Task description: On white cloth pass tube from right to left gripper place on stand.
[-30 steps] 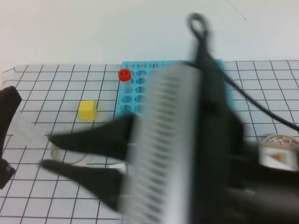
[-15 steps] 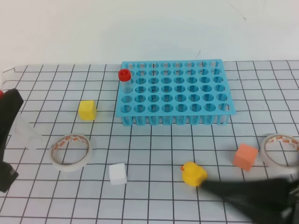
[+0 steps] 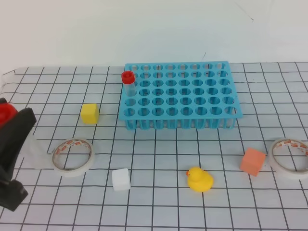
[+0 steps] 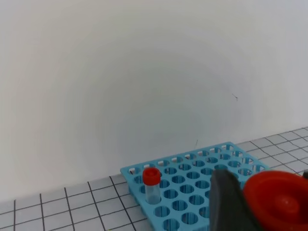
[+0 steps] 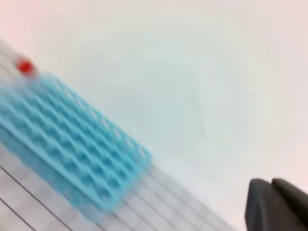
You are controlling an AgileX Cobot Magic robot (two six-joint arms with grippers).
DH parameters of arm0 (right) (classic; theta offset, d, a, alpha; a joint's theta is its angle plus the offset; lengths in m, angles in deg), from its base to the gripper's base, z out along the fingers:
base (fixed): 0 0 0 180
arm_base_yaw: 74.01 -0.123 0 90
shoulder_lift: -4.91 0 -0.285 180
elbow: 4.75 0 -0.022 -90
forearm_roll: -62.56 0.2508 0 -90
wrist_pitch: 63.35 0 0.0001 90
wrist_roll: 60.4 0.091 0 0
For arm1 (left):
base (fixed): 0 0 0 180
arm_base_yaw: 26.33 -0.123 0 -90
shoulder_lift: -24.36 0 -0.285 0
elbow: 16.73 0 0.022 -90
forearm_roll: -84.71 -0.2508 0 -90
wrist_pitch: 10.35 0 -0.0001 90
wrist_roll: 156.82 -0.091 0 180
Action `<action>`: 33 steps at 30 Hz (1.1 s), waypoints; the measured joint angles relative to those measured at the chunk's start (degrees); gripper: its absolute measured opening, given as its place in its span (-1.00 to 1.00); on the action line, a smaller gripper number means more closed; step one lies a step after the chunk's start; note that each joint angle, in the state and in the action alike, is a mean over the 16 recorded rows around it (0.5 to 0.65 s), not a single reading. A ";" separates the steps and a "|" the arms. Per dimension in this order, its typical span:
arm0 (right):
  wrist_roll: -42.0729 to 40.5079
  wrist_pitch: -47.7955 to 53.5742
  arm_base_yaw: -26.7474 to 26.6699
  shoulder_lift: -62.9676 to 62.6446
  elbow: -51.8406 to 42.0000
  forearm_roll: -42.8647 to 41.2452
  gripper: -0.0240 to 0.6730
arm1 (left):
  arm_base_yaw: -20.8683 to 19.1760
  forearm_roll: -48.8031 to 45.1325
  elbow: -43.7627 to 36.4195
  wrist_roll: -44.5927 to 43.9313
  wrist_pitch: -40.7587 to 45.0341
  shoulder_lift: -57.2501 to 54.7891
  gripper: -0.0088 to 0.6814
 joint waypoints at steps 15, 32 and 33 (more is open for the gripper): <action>13.79 43.39 0.00 -3.18 -6.00 0.04 -0.94 | 0.00 -0.12 0.00 -0.44 1.24 0.00 -0.23; 42.41 71.63 0.00 -0.54 -18.00 -11.34 -0.94 | 0.00 0.16 0.00 -0.46 1.45 0.00 -0.23; 45.14 73.20 0.00 -0.54 -17.80 -14.24 -0.94 | 0.00 0.18 0.00 -0.46 1.46 0.00 -0.23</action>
